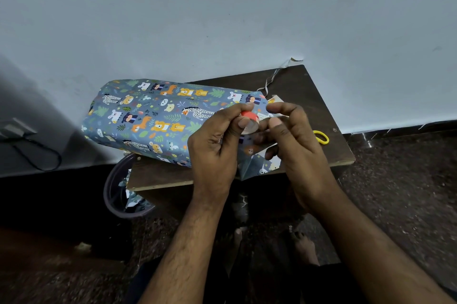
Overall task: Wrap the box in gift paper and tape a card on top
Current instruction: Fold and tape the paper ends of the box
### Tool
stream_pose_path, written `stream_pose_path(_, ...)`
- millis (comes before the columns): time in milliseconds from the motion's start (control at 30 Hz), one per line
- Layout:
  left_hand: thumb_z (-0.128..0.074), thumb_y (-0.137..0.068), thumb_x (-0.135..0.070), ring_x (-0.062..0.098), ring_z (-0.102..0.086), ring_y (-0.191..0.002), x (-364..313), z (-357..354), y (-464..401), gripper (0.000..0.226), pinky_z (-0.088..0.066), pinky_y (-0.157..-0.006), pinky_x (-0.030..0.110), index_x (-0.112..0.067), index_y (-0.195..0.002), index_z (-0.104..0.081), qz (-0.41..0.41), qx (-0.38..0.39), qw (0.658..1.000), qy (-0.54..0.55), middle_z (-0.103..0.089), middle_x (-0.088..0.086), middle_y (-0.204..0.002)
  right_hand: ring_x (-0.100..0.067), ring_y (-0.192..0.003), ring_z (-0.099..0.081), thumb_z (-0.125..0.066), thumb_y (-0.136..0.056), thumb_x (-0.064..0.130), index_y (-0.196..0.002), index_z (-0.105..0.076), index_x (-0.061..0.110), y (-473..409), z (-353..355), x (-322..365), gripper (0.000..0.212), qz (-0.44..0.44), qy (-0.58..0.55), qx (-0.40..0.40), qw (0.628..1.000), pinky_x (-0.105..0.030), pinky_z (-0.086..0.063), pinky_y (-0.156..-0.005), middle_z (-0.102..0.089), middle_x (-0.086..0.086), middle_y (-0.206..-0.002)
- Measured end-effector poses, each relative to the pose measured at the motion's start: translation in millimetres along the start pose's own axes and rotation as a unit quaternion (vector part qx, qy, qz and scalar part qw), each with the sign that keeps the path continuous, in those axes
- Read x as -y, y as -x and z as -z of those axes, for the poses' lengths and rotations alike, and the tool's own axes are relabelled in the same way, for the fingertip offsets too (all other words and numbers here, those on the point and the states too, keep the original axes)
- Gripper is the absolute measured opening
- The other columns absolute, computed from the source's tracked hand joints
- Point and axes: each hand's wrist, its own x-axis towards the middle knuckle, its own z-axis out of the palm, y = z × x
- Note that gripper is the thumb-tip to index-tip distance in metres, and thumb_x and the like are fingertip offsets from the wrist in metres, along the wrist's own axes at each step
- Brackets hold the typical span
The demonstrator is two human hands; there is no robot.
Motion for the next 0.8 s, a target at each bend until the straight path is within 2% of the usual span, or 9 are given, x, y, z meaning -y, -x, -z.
stream_pose_path(100, -0.064, -0.098, -0.007, 0.015, -0.071, -0.103, -1.3, 0.7, -0.5, 0.017, -0.056, -0.091, 0.036, -0.004, -0.112, -0.073, -0.025, 0.005, 1.000, -0.017, -0.075, 0.001, -0.107, -0.014, -0.076, -0.070, -0.057, -0.104, 0.020, -0.103, -0.066, 0.009, -3.4, 5.2, 0.0, 0.015, 0.036, 0.031, -0.033, 0.998, -0.021, -0.049, -0.065, -0.071, -0.008, -0.088)
stream_pose_path(200, -0.064, -0.097, -0.008, 0.007, -0.069, -0.103, -4.2, -1.2, -0.6, 0.016, -0.052, -0.092, 0.025, -0.006, -0.110, -0.073, -0.044, 0.013, 0.998, -0.036, -0.074, -0.005, -0.107, -0.022, -0.073, -0.073, -0.069, -0.096, 0.013, -0.096, -0.073, 0.006, -4.8, 6.5, -2.0, 0.008, 0.068, 0.064, -0.034, 0.995, -0.017, -0.049, -0.064, -0.075, -0.008, -0.081)
stream_pose_path(367, -0.065, -0.096, -0.009, 0.007, -0.068, -0.105, -6.4, -0.5, -0.3, 0.018, -0.051, -0.093, 0.024, -0.005, -0.111, -0.073, -0.058, 0.037, 0.997, -0.031, -0.073, -0.004, -0.108, -0.001, -0.065, -0.066, -0.070, -0.094, 0.009, -0.095, -0.076, 0.004, -4.8, 12.0, -1.5, 0.008, 0.078, 0.063, -0.050, 0.994, -0.013, -0.048, -0.062, -0.076, 0.003, -0.077)
stream_pose_path(433, -0.065, -0.096, -0.007, 0.014, -0.068, -0.109, -4.6, -0.1, -0.4, 0.019, -0.053, -0.095, 0.031, -0.004, -0.113, -0.073, -0.065, 0.048, 0.996, -0.026, -0.073, 0.001, -0.111, -0.003, -0.069, -0.068, -0.069, -0.095, 0.012, -0.094, -0.077, 0.005, -5.5, 13.5, 0.1, 0.011, 0.084, 0.068, -0.055, 0.993, -0.016, -0.050, -0.064, -0.076, 0.004, -0.078)
stream_pose_path(533, -0.065, -0.095, 0.002, 0.020, -0.068, -0.114, -0.4, -0.9, -0.1, 0.021, -0.054, -0.099, 0.040, 0.001, -0.115, -0.072, -0.070, 0.068, 0.995, -0.028, -0.073, 0.009, -0.115, -0.015, -0.079, -0.072, -0.072, -0.094, 0.013, -0.094, -0.077, 0.006, -7.7, 15.2, -0.1, 0.009, 0.099, 0.096, -0.069, 0.988, -0.025, -0.055, -0.075, -0.078, -0.001, -0.084)
stream_pose_path(600, -0.065, -0.094, 0.002, 0.021, -0.068, -0.115, 1.5, -0.6, 0.1, 0.022, -0.053, -0.100, 0.042, 0.001, -0.115, -0.072, -0.072, 0.073, 0.994, -0.028, -0.073, 0.010, -0.116, -0.016, -0.081, -0.072, -0.073, -0.093, 0.013, -0.093, -0.078, 0.006, -8.9, 17.2, -0.4, 0.009, 0.103, 0.117, -0.072, 0.985, -0.024, -0.056, -0.077, -0.078, 0.000, -0.084)
stream_pose_path(733, -0.064, -0.095, 0.003, 0.024, -0.066, -0.122, 1.8, -0.1, 0.7, 0.021, -0.051, -0.103, 0.039, 0.005, -0.114, -0.071, -0.076, 0.080, 0.994, -0.016, -0.072, 0.012, -0.117, -0.018, -0.081, -0.072, -0.072, -0.094, 0.015, -0.091, -0.077, 0.007, -9.6, 20.3, 0.2, 0.010, 0.108, 0.137, -0.063, 0.983, -0.023, -0.055, -0.076, -0.077, 0.001, -0.082)
stream_pose_path(800, -0.064, -0.094, 0.004, 0.026, -0.065, -0.124, 1.6, -1.0, 0.9, 0.021, -0.051, -0.103, 0.036, 0.006, -0.113, -0.071, -0.073, 0.081, 0.994, -0.010, -0.072, 0.013, -0.116, -0.012, -0.078, -0.070, -0.071, -0.096, 0.015, -0.090, -0.076, 0.008, -9.4, 20.5, 0.5, 0.011, 0.115, 0.155, -0.059, 0.979, -0.023, -0.054, -0.073, -0.076, 0.002, -0.081)
